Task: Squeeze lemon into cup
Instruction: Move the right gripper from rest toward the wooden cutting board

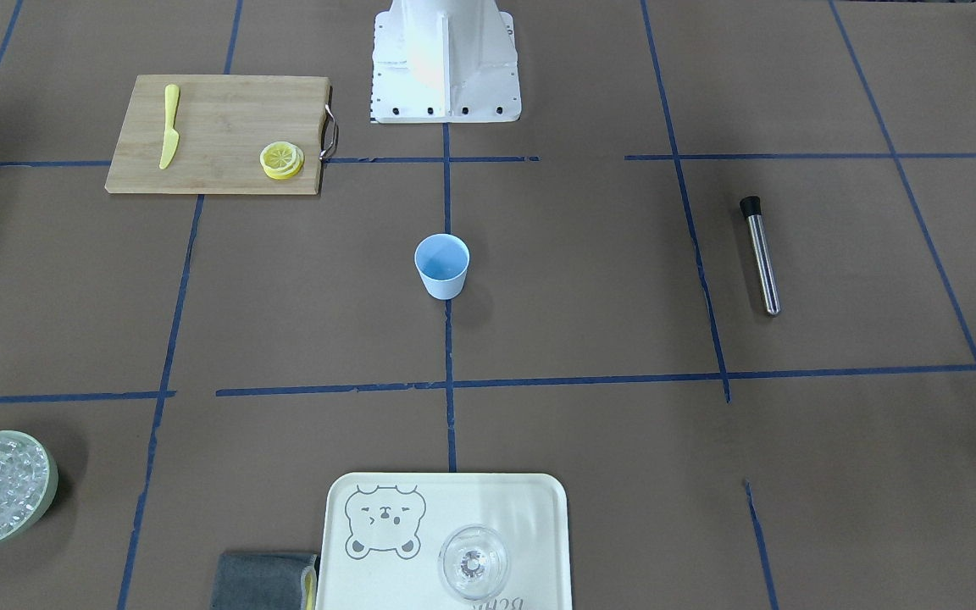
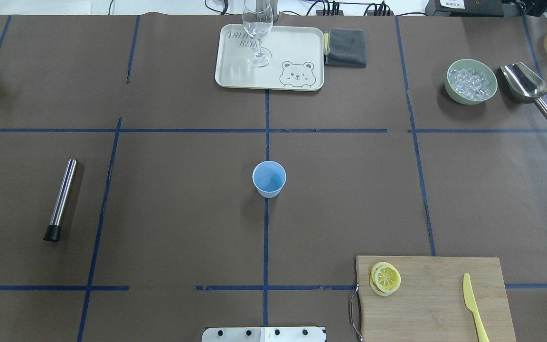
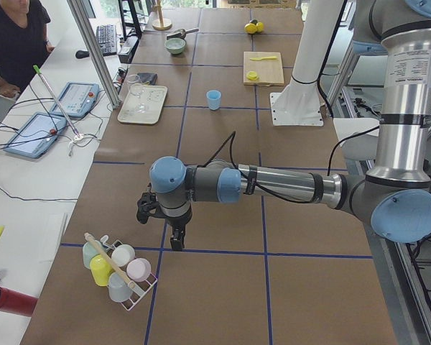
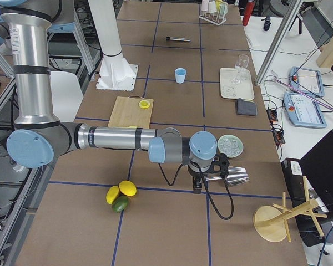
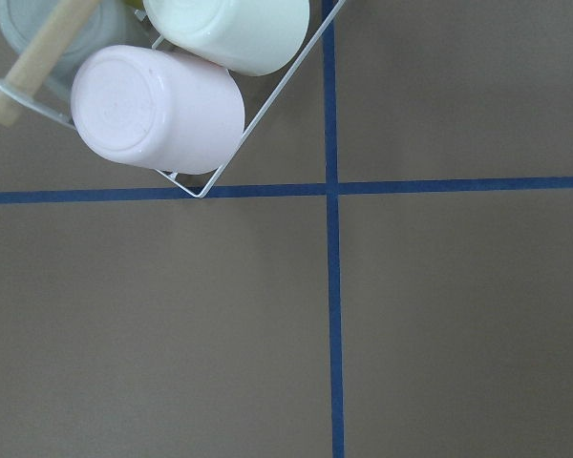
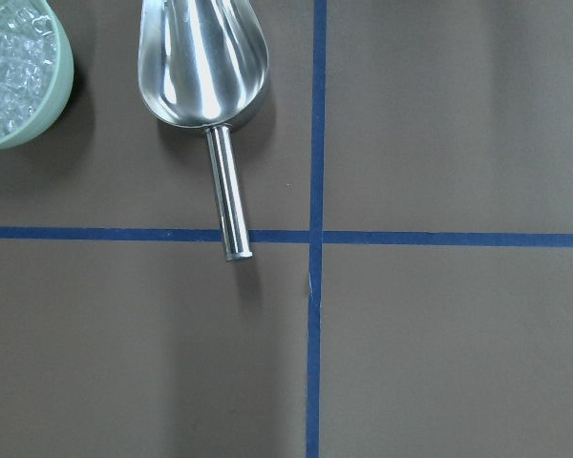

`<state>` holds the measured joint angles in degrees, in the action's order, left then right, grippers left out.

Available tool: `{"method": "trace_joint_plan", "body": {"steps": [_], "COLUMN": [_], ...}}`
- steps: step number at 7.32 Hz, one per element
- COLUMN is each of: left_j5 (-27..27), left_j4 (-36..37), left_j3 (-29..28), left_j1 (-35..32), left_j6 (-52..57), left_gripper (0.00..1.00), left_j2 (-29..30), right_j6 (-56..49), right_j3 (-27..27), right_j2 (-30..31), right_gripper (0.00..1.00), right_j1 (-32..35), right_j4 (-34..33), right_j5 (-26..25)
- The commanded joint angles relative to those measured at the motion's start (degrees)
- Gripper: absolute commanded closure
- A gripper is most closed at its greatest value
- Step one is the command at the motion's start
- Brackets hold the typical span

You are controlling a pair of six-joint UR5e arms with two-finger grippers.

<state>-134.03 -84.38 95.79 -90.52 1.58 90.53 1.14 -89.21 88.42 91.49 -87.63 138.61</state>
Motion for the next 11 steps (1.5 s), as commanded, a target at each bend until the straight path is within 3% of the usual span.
{"method": "trace_joint_plan", "body": {"steps": [1,4,6,7,9,11], "left_j5": [0.00,0.09,0.00,0.00,0.00,0.09], "left_j4": [0.00,-0.09,-0.09,-0.44,-3.76,-5.27], "left_j3": [0.01,1.06,2.56,2.65,2.65,2.74], "left_j1": [-0.01,0.17,0.43,0.43,0.52,2.26], "left_j6": [0.00,0.00,0.00,0.00,-0.18,-0.27], "left_gripper": [0.00,0.00,0.00,0.00,0.00,0.00], "left_j2": [0.00,0.61,0.79,0.88,0.88,0.88], "right_j6": [0.00,0.18,4.96,11.71,14.40,30.24], "right_j3": [0.00,-0.79,-0.61,-0.44,-3.06,-10.68], "right_j2": [-0.09,-0.79,-1.32,-3.94,-5.37,-6.68], "right_gripper": [0.00,0.00,0.00,0.00,0.00,0.00], "right_j1": [0.00,-0.26,-0.79,-2.97,-9.55,-18.85], "right_j4": [0.09,0.35,7.18,6.60,7.12,7.38], "right_j5": [-0.01,0.17,0.61,0.96,0.61,-3.14]}}
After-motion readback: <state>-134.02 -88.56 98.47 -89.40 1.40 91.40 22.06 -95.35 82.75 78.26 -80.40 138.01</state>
